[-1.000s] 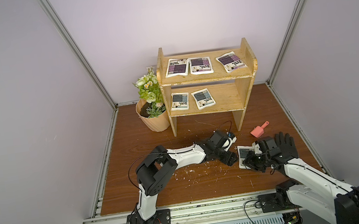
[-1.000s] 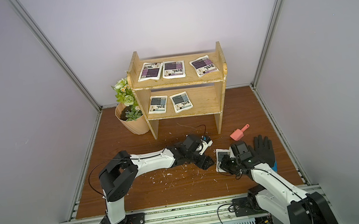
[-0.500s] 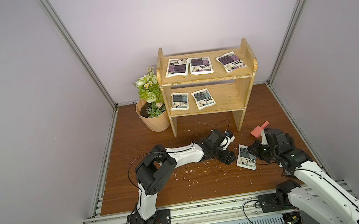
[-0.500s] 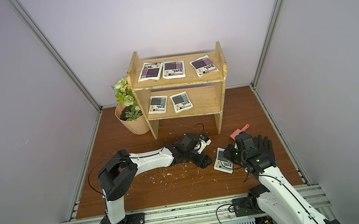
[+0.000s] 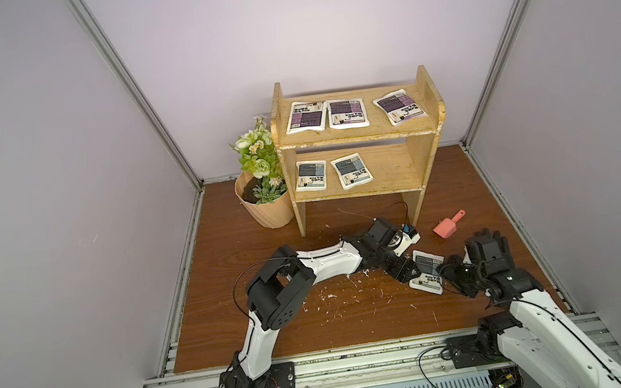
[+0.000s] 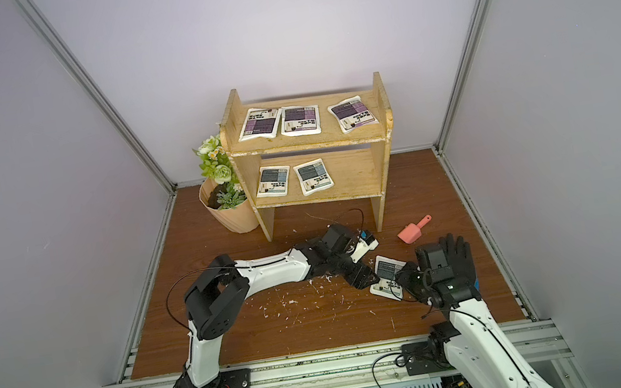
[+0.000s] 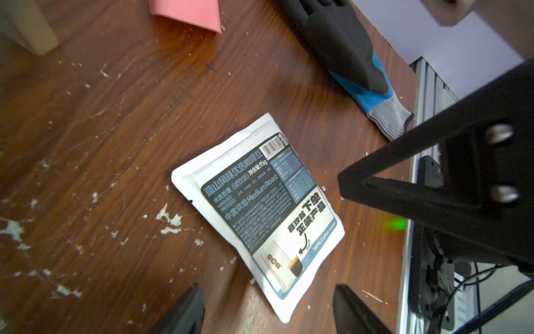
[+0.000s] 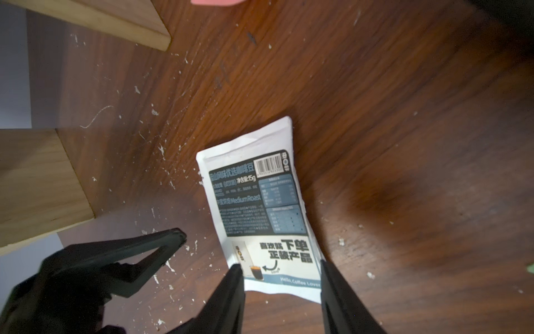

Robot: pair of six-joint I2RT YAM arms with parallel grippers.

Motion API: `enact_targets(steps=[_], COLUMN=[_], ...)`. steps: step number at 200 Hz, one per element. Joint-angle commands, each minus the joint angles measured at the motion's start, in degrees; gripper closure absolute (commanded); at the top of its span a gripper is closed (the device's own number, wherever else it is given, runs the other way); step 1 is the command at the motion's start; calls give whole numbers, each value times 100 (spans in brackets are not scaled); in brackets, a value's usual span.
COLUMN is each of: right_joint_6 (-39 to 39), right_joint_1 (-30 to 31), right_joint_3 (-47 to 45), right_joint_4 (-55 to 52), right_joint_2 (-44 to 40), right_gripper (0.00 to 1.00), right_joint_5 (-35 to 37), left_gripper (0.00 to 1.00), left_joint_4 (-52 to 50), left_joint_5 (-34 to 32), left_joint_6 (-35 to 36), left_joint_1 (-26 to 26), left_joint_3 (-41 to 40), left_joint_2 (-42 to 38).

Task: Place the bagged coffee beans on the shelf by color
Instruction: Pick up the bagged coffee beans at the center of the board.

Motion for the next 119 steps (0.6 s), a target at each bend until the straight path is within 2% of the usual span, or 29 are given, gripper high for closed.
enact_targets(steps=[1,80,119], right_joint_6=[34,-40,125], right_joint_1=[-137,-502,-502], right_joint_3=[-180,-617,-1066], right_joint_4=[61,959,1523], right_joint_2=[45,412,316], right_gripper=[52,54,56], right_joint_5=[-200,-815,-1367], left_gripper=[27,29,34], left_joint_4=[-244,-74,263], left_joint_5=[98,376,774], left_joint_6=[101,-47,-288], left_joint_1=[72,85,82], left_joint_3=[100,135,161], left_joint_2=[149,380,598])
